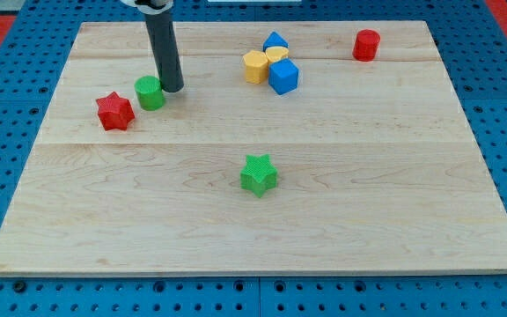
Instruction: Slide the green star closer to the green circle
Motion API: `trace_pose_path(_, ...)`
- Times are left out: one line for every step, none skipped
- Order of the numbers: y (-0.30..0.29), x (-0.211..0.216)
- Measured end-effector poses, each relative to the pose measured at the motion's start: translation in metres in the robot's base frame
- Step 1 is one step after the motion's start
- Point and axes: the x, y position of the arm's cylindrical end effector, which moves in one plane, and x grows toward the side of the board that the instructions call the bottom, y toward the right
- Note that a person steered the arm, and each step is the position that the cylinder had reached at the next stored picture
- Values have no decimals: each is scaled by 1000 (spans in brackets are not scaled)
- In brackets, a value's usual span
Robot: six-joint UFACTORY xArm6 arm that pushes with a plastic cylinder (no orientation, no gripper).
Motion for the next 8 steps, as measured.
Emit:
trace_pose_path(-10,3)
trace_pose_path(-10,19)
trace_pose_path(-10,19)
trace_pose_path(6,19)
trace_pose_path(30,19)
trace_pose_path(60,19)
trace_pose_path(90,20)
trace_pose_path(124,20)
